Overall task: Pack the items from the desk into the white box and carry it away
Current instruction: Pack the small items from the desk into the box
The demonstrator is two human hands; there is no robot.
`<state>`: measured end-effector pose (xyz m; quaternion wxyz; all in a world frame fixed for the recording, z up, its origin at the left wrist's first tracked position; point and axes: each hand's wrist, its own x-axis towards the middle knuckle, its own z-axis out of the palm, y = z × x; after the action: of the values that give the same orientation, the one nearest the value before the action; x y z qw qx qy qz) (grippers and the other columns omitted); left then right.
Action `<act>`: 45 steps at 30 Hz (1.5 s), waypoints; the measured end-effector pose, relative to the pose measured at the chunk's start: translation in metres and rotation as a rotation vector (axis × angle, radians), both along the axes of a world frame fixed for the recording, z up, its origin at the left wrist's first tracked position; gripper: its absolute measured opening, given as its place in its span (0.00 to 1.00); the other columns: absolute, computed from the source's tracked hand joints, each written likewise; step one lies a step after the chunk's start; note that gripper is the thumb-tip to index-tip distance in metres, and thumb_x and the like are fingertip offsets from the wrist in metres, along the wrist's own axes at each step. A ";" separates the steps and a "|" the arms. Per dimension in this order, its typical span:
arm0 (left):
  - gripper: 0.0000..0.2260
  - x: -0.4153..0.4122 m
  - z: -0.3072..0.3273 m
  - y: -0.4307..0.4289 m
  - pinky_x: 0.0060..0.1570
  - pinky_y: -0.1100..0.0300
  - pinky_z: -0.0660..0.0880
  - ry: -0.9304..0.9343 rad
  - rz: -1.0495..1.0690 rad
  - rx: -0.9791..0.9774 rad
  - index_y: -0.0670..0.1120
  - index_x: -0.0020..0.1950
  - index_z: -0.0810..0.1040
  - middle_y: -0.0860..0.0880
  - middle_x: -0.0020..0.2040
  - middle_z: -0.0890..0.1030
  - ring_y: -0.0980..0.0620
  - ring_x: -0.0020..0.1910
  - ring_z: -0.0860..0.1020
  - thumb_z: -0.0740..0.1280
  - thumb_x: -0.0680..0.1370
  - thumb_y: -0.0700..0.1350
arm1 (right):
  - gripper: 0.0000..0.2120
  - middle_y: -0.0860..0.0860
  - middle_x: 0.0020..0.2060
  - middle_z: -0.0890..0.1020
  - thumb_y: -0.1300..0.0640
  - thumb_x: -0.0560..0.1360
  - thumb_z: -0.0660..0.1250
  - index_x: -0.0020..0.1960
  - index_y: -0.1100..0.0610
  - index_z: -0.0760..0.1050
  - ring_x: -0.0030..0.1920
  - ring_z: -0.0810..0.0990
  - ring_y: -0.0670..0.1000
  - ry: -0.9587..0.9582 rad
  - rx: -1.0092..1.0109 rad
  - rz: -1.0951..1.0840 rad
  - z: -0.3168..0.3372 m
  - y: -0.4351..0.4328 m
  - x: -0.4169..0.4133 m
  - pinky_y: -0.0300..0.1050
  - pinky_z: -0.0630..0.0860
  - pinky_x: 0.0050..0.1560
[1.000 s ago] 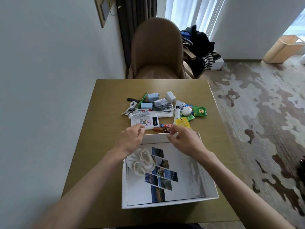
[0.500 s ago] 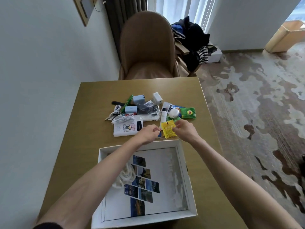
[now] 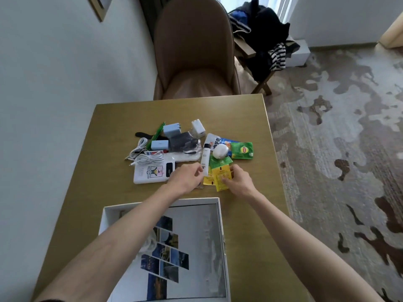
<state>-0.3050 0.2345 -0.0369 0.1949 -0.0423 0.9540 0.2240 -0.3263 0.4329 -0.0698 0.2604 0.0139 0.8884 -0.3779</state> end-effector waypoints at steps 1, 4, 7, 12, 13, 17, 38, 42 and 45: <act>0.10 -0.004 -0.002 0.005 0.47 0.51 0.77 0.073 -0.106 -0.050 0.52 0.58 0.76 0.53 0.54 0.80 0.51 0.51 0.79 0.62 0.79 0.49 | 0.09 0.51 0.48 0.83 0.54 0.76 0.69 0.54 0.56 0.73 0.50 0.81 0.55 0.007 -0.054 -0.042 -0.001 0.012 0.001 0.55 0.79 0.51; 0.15 -0.017 -0.011 0.021 0.50 0.53 0.77 0.242 -0.517 -0.191 0.50 0.65 0.75 0.52 0.60 0.78 0.50 0.55 0.77 0.64 0.78 0.42 | 0.05 0.48 0.44 0.82 0.54 0.76 0.69 0.50 0.53 0.75 0.46 0.82 0.50 0.039 -0.131 -0.153 -0.003 0.047 0.008 0.47 0.79 0.45; 0.16 -0.029 -0.015 0.032 0.42 0.59 0.73 0.242 -0.757 -0.280 0.53 0.64 0.77 0.54 0.58 0.81 0.53 0.46 0.73 0.66 0.77 0.41 | 0.03 0.46 0.43 0.82 0.54 0.76 0.69 0.49 0.51 0.76 0.43 0.80 0.44 0.046 -0.154 -0.187 -0.003 0.073 0.017 0.37 0.75 0.39; 0.13 -0.032 -0.018 0.037 0.42 0.56 0.75 0.130 -0.777 -0.201 0.55 0.61 0.79 0.49 0.47 0.78 0.51 0.43 0.75 0.67 0.77 0.47 | 0.02 0.43 0.42 0.81 0.54 0.76 0.69 0.48 0.50 0.76 0.41 0.79 0.39 0.056 -0.176 -0.229 0.000 0.090 0.027 0.29 0.71 0.35; 0.14 -0.032 -0.018 0.038 0.45 0.56 0.76 0.155 -0.780 -0.177 0.54 0.62 0.79 0.50 0.49 0.79 0.51 0.47 0.76 0.68 0.76 0.46 | 0.02 0.44 0.42 0.81 0.55 0.77 0.69 0.48 0.51 0.76 0.41 0.79 0.39 0.053 -0.185 -0.229 0.001 0.090 0.028 0.31 0.71 0.36; 0.20 -0.037 -0.024 0.047 0.51 0.57 0.76 0.289 -0.624 -0.237 0.47 0.62 0.74 0.48 0.57 0.78 0.50 0.56 0.76 0.72 0.73 0.51 | 0.02 0.46 0.44 0.82 0.55 0.77 0.69 0.48 0.51 0.76 0.44 0.81 0.43 0.053 -0.234 -0.206 0.006 0.083 0.031 0.36 0.75 0.41; 0.04 -0.006 0.044 0.043 0.29 0.52 0.78 0.184 0.158 0.417 0.43 0.46 0.75 0.45 0.42 0.81 0.47 0.38 0.81 0.65 0.77 0.43 | 0.07 0.53 0.45 0.85 0.55 0.79 0.67 0.55 0.56 0.79 0.41 0.81 0.46 0.017 -0.647 -0.256 0.051 0.056 0.032 0.38 0.76 0.38; 0.05 0.030 0.073 0.031 0.30 0.58 0.79 0.076 0.403 0.873 0.41 0.53 0.72 0.42 0.48 0.82 0.51 0.40 0.84 0.64 0.79 0.41 | 0.04 0.42 0.39 0.85 0.55 0.78 0.67 0.52 0.52 0.79 0.38 0.82 0.38 0.069 -0.728 -0.294 0.079 0.019 0.027 0.30 0.74 0.34; 0.04 0.054 0.085 0.019 0.31 0.58 0.80 0.086 0.429 0.971 0.43 0.53 0.72 0.43 0.47 0.82 0.50 0.40 0.84 0.65 0.79 0.40 | 0.02 0.39 0.34 0.84 0.56 0.77 0.69 0.49 0.51 0.77 0.35 0.80 0.35 0.120 -0.720 -0.316 0.094 -0.011 0.028 0.29 0.73 0.31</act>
<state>-0.2512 0.2533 0.0482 0.1026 -0.1323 0.7175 0.6761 -0.2979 0.4222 0.0237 0.1349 0.0364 0.6996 -0.7007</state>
